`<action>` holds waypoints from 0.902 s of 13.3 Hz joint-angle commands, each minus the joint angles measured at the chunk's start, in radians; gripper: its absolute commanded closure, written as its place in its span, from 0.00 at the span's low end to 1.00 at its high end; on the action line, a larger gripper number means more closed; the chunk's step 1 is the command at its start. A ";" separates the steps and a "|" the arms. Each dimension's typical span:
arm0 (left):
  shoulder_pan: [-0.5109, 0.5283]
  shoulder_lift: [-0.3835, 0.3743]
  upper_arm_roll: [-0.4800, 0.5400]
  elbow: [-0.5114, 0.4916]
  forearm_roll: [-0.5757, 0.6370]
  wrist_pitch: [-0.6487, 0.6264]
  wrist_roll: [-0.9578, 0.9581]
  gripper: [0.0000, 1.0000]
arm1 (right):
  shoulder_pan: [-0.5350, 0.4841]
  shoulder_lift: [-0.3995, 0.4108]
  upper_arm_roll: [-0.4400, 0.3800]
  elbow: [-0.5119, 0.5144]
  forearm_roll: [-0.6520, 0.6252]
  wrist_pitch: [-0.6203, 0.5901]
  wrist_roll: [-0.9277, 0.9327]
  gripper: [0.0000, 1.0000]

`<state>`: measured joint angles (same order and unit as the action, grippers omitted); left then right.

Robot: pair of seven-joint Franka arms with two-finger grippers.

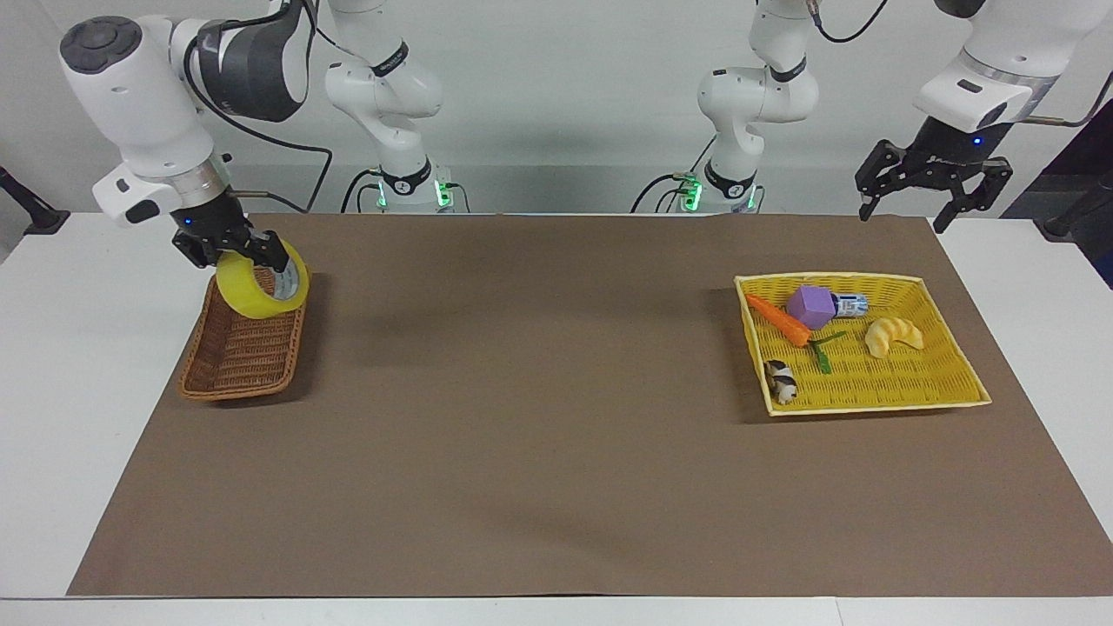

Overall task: Move tape to another basket
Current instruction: 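Lower the tape into the wicker basket and open the right gripper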

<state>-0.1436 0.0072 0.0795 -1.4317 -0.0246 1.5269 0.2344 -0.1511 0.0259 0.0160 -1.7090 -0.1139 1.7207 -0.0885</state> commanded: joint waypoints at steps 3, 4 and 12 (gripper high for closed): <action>0.010 -0.006 -0.007 0.010 0.015 -0.022 0.009 0.00 | -0.068 -0.021 0.012 -0.170 -0.101 0.155 -0.016 1.00; 0.010 -0.004 -0.007 0.010 0.015 -0.022 0.009 0.00 | -0.102 -0.012 0.012 -0.211 -0.110 0.209 -0.028 1.00; 0.010 -0.006 -0.007 0.010 0.015 -0.022 0.009 0.00 | -0.245 0.037 0.012 -0.489 -0.187 0.594 -0.125 0.01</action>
<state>-0.1435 0.0071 0.0794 -1.4317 -0.0246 1.5263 0.2344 -0.3704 0.0766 0.0158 -2.1595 -0.2780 2.2721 -0.1771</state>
